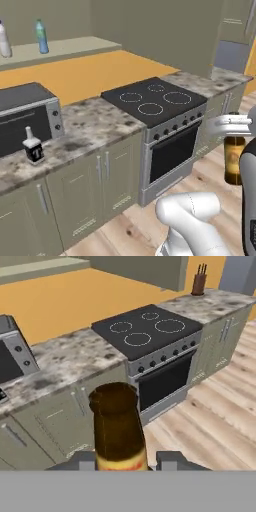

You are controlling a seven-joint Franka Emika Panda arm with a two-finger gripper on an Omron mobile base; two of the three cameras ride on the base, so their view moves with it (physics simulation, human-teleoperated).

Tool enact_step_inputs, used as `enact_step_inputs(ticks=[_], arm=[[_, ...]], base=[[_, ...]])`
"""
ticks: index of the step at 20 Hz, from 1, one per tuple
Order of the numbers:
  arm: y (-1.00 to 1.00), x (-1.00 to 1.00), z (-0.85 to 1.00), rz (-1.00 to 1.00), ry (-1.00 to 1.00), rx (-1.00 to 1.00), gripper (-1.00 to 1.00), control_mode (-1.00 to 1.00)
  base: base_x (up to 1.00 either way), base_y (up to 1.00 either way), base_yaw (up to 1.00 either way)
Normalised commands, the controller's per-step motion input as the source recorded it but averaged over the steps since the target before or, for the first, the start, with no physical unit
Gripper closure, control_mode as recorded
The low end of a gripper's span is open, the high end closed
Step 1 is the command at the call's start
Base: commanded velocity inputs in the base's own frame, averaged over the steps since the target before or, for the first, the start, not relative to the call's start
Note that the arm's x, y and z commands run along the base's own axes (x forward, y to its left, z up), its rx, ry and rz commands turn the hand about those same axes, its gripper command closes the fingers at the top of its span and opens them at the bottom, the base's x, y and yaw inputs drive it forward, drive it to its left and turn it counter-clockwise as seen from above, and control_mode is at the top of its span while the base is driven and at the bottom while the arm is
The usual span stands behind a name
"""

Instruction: Sort all alcoholic drinks to one cabinet, and non-alcoholic drinks to the other.

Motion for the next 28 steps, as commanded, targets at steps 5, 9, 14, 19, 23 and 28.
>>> enact_step_inputs(ticks=[5, 9, 14, 19, 23, 28], arm=[[0.00, 0.00, 0.00, 0.00, 0.00, 0.00, 1.00, 1.00], [0.00, 0.00, 0.00, 0.00, 0.00, 0.00, 1.00, 1.00], [0.00, 0.00, 0.00, 0.00, 0.00, 0.00, 1.00, 1.00], [0.00, 0.00, 0.00, 0.00, 0.00, 0.00, 1.00, 1.00], [0.00, 0.00, 0.00, 0.00, 0.00, 0.00, 1.00, 1.00], [0.00, 0.00, 0.00, 0.00, 0.00, 0.00, 1.00, 1.00]], base=[[0.00, -0.25, -0.71], [0.00, -0.19, -0.63], [0.35, -0.26, -0.23], [0.96, -0.46, -0.18], [0.96, -0.51, -0.17], [0.98, -0.51, -0.16]])
